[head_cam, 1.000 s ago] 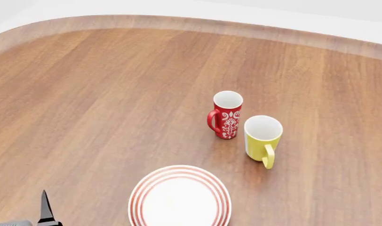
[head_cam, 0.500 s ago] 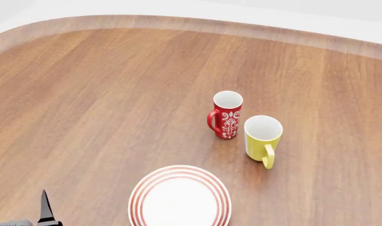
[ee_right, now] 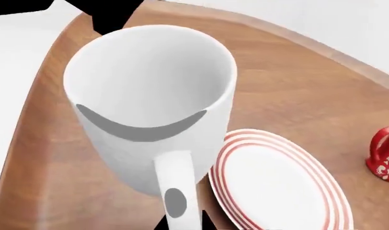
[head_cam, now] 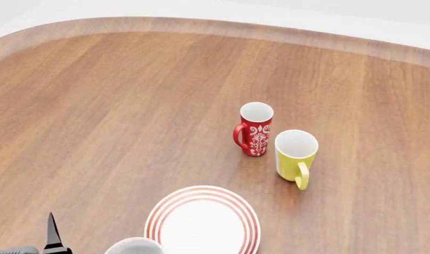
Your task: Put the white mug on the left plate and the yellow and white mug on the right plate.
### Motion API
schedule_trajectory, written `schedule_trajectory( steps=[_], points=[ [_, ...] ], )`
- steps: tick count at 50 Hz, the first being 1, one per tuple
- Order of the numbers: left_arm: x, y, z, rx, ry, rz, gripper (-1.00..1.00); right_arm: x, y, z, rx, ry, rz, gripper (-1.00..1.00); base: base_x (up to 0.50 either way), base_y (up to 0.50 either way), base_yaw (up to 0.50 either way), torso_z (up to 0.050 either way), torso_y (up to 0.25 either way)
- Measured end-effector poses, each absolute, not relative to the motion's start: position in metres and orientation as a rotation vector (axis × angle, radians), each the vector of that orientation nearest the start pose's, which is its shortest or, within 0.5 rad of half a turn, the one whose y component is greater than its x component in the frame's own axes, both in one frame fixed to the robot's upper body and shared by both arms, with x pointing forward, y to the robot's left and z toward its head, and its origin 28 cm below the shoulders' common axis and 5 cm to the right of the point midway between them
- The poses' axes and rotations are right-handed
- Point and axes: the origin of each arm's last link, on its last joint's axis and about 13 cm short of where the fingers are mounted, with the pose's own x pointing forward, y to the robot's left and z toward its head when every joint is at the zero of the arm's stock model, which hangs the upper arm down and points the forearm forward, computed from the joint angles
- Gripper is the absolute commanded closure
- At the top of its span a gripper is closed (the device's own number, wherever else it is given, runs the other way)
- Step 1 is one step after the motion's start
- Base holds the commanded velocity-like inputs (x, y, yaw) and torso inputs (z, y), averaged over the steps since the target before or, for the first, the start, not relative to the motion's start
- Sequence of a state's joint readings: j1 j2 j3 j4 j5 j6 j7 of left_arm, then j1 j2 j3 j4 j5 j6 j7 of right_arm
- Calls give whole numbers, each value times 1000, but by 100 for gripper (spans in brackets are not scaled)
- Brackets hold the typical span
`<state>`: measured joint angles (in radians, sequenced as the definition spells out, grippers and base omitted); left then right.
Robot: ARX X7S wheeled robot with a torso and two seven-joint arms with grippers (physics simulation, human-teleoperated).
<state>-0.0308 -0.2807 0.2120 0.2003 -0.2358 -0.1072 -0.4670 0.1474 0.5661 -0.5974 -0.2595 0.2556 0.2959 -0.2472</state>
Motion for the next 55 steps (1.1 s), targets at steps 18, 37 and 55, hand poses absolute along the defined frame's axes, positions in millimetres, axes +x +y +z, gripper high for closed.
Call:
schedule_trajectory(
  steps=[18,37,55],
  points=[
    [215,221,50,24,-73,215,-100,203,-115,62,-151,-3,691,100,0,0,0,0,0],
    [215,222,50,23,-75,214,-100,203,-123,64,28,-95,499,100,0,0,0,0,0],
    [215,223,51,24,-76,211,-100,207,-132,61,105,-68,258,100,0,0,0,0,1]
  ],
)
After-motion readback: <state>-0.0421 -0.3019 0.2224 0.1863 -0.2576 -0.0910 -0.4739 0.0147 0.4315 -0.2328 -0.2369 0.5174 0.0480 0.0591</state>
